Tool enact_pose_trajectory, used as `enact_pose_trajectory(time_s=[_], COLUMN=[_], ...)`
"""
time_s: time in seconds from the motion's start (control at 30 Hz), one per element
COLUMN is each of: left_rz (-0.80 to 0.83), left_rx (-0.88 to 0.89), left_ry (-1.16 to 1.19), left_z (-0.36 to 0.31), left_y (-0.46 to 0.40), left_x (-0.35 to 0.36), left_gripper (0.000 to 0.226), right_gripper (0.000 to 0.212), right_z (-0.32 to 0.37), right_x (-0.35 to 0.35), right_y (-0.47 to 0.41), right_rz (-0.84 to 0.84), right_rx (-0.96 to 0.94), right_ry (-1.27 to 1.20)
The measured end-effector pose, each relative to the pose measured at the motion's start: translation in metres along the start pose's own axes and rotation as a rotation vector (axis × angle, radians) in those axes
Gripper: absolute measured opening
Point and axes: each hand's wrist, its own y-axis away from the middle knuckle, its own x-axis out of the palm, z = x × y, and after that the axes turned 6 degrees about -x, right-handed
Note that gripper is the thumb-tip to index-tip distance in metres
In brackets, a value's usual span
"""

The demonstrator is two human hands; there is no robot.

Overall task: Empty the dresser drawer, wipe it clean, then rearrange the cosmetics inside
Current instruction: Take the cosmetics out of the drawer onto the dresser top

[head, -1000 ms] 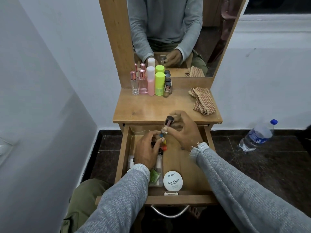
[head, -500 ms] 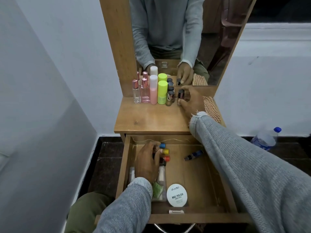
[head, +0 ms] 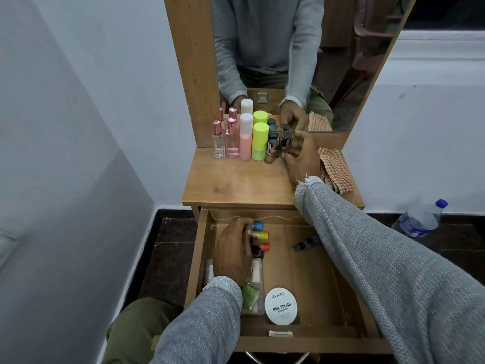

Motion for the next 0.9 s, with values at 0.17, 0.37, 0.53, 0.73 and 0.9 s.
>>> enact_pose_trajectory(time_s=[0.17, 0.37, 0.53, 0.73, 0.9], left_rz=[-0.036, -0.088, -0.093, -0.087, -0.107], left_rx=[-0.100, -0.145, -0.146, -0.152, -0.155], left_ry=[0.034, 0.093, 0.087, 0.087, 0.079], left_z=[0.003, 0.007, 0.007, 0.002, 0.000], left_y=[-0.005, -0.005, -0.002, 0.006, 0.005], left_x=[-0.005, -0.016, -0.020, -0.022, -0.023], left_gripper=[0.024, 0.029, 0.032, 0.032, 0.027], right_gripper=[0.058, 0.030, 0.013, 0.025, 0.036], right_z=[0.006, 0.031, 0.021, -0.023, -0.023], right_x=[-0.007, -0.036, -0.061, -0.088, -0.093], right_y=[0.018, 0.066, 0.115, 0.129, 0.135], right_rz=[-0.047, -0.028, 0.210, 0.646, 0.934], right_rx=[-0.030, -0.199, -0.456, -0.318, -0.195], right_ry=[0.057, 0.091, 0.249, 0.623, 0.897])
